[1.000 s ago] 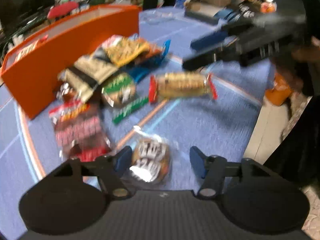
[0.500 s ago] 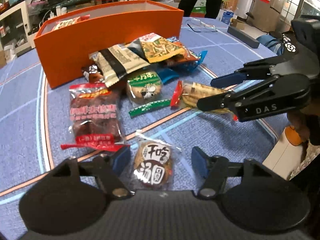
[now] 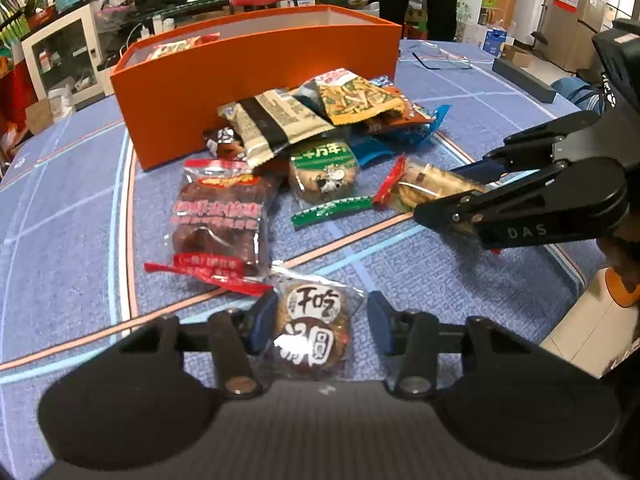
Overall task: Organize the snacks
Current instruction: 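Grasp the clear bread-stick packet with the right tool while the left tool grasps the round cake packet, then carry both packets over the orange box and open both tools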
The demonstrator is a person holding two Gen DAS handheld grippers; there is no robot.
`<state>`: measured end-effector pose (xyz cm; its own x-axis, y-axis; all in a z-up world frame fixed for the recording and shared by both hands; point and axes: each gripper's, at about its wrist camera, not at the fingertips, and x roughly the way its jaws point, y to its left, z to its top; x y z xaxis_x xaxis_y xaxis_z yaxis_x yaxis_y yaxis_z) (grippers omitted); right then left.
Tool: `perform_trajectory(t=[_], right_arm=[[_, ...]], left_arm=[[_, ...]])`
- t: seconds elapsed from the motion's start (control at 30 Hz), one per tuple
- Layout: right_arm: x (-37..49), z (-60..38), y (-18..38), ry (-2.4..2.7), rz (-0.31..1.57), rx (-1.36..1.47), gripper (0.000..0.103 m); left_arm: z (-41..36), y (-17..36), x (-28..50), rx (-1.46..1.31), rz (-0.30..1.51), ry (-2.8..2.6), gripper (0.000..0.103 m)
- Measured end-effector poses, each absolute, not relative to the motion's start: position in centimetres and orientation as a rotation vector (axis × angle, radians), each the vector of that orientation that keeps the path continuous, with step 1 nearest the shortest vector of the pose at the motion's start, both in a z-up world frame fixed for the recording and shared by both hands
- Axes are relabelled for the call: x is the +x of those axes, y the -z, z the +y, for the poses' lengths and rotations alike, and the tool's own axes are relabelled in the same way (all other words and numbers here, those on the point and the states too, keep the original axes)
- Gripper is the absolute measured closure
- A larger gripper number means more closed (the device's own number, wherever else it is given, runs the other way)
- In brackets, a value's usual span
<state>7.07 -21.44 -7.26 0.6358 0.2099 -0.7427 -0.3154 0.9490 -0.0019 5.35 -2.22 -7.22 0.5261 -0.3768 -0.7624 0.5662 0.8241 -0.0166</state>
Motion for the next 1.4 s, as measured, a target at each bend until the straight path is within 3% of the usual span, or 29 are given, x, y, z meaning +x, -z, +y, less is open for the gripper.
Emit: perform_trajectory(t=[0.93, 1.4], right_arm=[[5.3, -21.5, 4.0, -0.258, 0.691, -0.161, 0.082], [8.1, -23.1, -2.2, -0.198, 0.566, -0.045, 0.082]], left_arm=[[-2.4, 4.1, 5.5, 0.184, 0.792, 0.434, 0.061], [-0.6, -3.0, 9.8, 0.077, 0.673, 0.388, 0.061]])
